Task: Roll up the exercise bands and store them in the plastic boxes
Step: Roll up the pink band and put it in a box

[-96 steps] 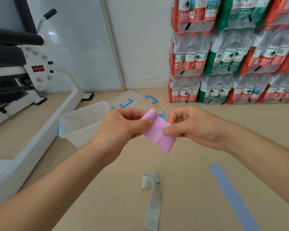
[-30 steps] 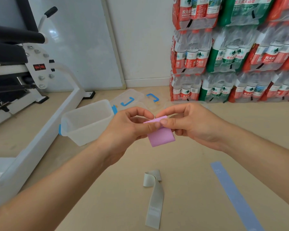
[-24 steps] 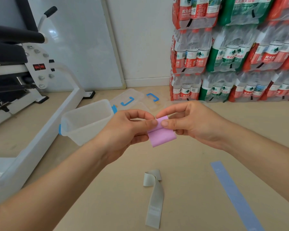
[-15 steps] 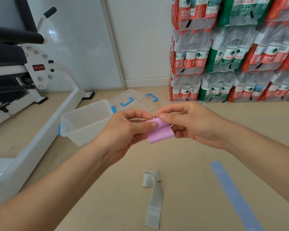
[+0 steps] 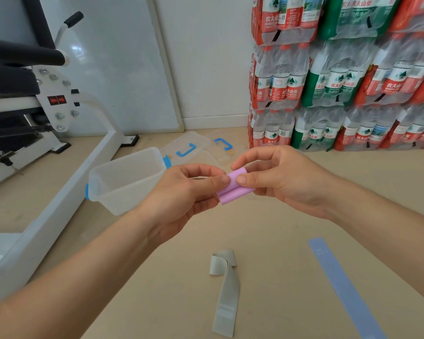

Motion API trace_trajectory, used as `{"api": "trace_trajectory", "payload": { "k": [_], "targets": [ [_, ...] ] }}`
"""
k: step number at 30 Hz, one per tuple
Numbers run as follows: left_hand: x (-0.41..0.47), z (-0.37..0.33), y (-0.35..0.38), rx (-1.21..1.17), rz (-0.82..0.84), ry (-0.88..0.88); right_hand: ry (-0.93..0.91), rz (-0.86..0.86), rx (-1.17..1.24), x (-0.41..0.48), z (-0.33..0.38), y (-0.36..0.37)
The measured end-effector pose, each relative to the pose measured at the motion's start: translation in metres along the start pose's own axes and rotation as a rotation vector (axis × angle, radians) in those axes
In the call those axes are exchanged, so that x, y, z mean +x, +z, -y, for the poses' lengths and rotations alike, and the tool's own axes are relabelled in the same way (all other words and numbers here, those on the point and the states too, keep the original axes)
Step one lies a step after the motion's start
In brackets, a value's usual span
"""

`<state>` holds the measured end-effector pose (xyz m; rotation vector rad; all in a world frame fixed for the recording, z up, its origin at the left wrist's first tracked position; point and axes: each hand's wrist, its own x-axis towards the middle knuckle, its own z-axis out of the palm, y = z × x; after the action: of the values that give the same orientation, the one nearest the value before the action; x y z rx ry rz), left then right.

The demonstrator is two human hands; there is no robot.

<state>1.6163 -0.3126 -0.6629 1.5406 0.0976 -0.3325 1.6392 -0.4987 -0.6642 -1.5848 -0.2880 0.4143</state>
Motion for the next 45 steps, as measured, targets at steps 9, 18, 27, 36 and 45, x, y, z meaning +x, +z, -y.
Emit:
{"api": "trace_trajectory", "payload": {
  "k": [9, 18, 27, 36, 45],
  "targets": [
    [0.000, 0.000, 0.002, 0.014, -0.034, 0.044, 0.083, -0.005, 0.042, 0.000, 0.000, 0.000],
    [-0.001, -0.002, 0.003, 0.014, 0.022, -0.039, 0.027, -0.035, 0.038, 0.000, 0.002, -0.001],
    [-0.001, 0.000, 0.004, -0.037, -0.036, 0.080, 0.057, 0.017, 0.076, -0.003, 0.003, 0.001],
    [-0.003, 0.006, 0.010, -0.059, -0.021, 0.253, 0.003, -0.067, 0.269, -0.002, 0.002, 0.005],
    [-0.007, 0.004, 0.013, 0.184, -0.085, 0.325, -0.116, -0.053, 0.100, -0.003, 0.005, 0.009]
  ]
}}
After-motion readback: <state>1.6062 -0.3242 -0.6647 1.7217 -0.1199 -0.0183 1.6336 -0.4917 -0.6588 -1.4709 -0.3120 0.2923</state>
